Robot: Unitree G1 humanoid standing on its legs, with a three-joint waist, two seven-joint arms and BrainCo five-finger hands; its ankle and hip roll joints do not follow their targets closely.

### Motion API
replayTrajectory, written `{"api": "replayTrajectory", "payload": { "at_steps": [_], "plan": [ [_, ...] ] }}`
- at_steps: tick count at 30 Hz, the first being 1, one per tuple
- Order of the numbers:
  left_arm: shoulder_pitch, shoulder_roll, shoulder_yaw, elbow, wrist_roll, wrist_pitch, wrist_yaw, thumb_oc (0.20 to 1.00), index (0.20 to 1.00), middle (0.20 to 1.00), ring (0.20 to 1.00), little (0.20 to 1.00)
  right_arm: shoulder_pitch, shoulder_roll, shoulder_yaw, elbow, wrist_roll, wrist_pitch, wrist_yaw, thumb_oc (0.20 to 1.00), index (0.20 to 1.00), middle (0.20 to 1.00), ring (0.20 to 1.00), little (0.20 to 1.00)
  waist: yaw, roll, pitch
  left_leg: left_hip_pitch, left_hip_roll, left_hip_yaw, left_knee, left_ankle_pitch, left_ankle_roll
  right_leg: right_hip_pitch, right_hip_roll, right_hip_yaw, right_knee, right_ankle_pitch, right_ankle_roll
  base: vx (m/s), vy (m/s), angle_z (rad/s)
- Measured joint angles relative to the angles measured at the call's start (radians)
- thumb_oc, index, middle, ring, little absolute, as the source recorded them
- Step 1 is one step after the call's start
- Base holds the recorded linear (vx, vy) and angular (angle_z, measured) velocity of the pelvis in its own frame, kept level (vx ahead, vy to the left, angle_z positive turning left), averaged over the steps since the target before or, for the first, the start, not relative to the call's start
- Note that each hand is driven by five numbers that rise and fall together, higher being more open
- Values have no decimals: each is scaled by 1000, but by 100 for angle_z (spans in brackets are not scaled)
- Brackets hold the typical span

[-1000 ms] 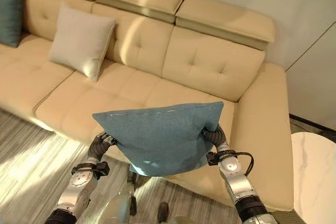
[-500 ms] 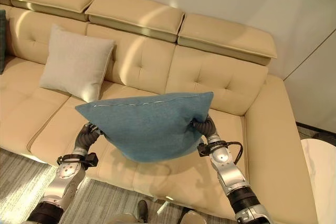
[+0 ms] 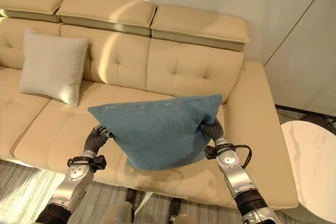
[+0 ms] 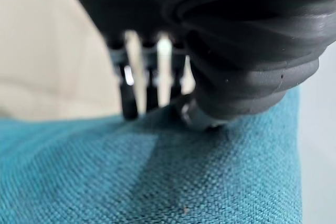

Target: Pick up all the scattered cushions and arrange them neatly on the sofa.

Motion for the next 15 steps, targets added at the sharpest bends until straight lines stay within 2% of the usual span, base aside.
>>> {"api": "replayTrajectory", "payload": {
  "at_steps": [1,3,6,8,13,15],
  "plan": [
    [-12,6,1,0,0,0,0,200,200,200,200,200,1,-1,0,0,-3,7,-4,200,200,200,200,200,-1,-12,4,3,-13,41,-14,44,8,-11,-24,12,-6,9,12,153,306,-86],
    [-32,28,-1,0,1,1,-2,200,200,200,200,200,-2,6,-11,0,-10,8,-7,200,200,200,200,200,0,-32,1,25,-54,88,-51,50,42,-24,-76,19,-5,20,35,73,147,-53],
    [-66,64,3,-4,1,1,6,200,200,200,200,200,-21,24,-12,0,-10,16,-6,200,200,200,200,200,17,-38,-1,38,-76,118,-69,47,59,-27,-101,32,-8,36,55,61,64,-15],
    [-95,70,3,-5,1,1,18,200,200,200,200,200,-44,24,-12,0,-10,18,-8,200,200,200,200,200,30,-38,-1,48,-78,124,-82,56,70,-18,-101,32,-21,37,57,40,42,0],
    [-219,88,-5,5,1,3,67,200,200,200,200,200,-188,21,9,41,-10,22,-55,200,200,200,200,200,25,-37,0,46,-70,127,-87,56,69,-25,-92,33,-22,36,58,-77,8,-3],
    [-368,137,-66,79,0,1,110,200,200,200,200,200,-341,6,55,126,-10,29,-98,200,200,200,200,200,16,-37,2,-19,-66,134,-66,60,64,-85,-89,38,-22,52,58,-113,17,-12]
  ]
}}
